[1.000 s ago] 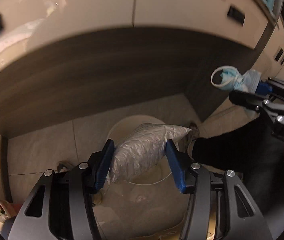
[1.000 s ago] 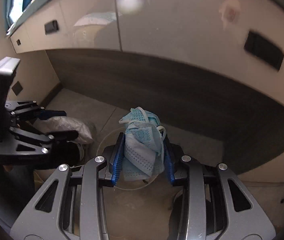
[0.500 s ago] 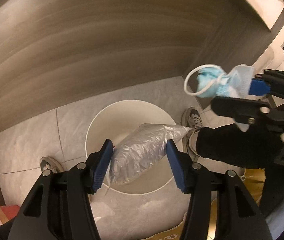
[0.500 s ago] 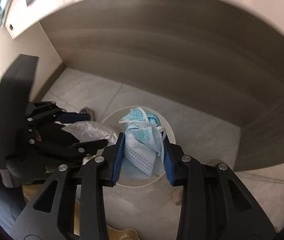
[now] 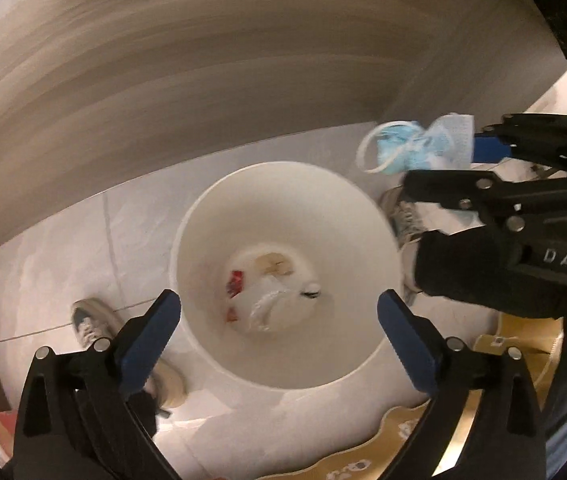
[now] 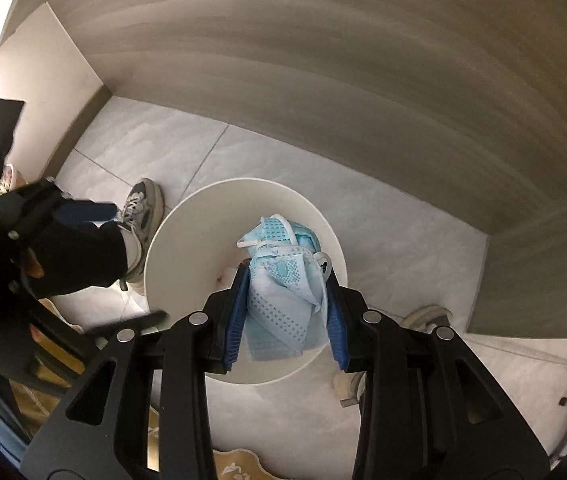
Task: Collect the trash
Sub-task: 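Raise both grippers back toward the bed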
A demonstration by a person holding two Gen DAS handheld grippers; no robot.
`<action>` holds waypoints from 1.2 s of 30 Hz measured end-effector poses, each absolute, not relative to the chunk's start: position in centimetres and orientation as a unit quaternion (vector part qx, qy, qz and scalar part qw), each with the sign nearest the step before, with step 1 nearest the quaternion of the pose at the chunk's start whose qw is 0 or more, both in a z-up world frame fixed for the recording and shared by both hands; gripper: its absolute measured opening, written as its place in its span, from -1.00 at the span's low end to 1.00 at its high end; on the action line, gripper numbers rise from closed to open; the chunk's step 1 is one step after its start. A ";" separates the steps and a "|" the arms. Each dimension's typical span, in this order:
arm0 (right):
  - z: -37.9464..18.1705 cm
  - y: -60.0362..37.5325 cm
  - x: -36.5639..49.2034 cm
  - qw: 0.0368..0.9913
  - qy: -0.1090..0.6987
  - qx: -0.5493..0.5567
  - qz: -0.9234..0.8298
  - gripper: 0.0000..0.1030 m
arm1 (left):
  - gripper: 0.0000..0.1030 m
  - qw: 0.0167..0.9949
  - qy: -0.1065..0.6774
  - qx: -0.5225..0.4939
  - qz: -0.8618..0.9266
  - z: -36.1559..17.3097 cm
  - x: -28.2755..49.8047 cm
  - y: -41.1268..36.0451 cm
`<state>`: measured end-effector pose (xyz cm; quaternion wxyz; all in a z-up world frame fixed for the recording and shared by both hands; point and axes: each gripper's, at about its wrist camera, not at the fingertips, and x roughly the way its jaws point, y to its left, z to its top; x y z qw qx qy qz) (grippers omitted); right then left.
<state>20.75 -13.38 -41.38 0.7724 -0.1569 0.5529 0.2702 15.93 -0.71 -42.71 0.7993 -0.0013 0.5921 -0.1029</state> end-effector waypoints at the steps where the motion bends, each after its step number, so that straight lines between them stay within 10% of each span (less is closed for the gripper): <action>1: -41.7 -13.2 20.9 0.769 0.557 -0.156 0.272 -0.37 | 0.88 0.797 0.597 0.004 -0.094 -42.4 15.8 -0.5; 9: -45.1 -9.4 19.1 0.719 0.580 -0.225 0.309 -0.33 | 0.88 0.810 0.585 -0.017 -0.041 -38.6 14.3 4.9; 12: -46.2 -8.6 18.0 0.714 0.581 -0.241 0.309 0.93 | 0.88 0.820 0.570 -0.044 -0.029 -36.6 13.4 6.4; 23: -40.8 -11.5 15.8 0.777 0.527 -0.211 0.273 0.90 | 0.88 0.855 0.515 -0.055 -0.034 -30.9 9.4 7.2; 36: -18.8 -17.1 7.1 0.883 0.311 -0.164 0.310 0.90 | 0.88 0.921 0.387 -0.024 -0.033 -17.0 6.9 5.7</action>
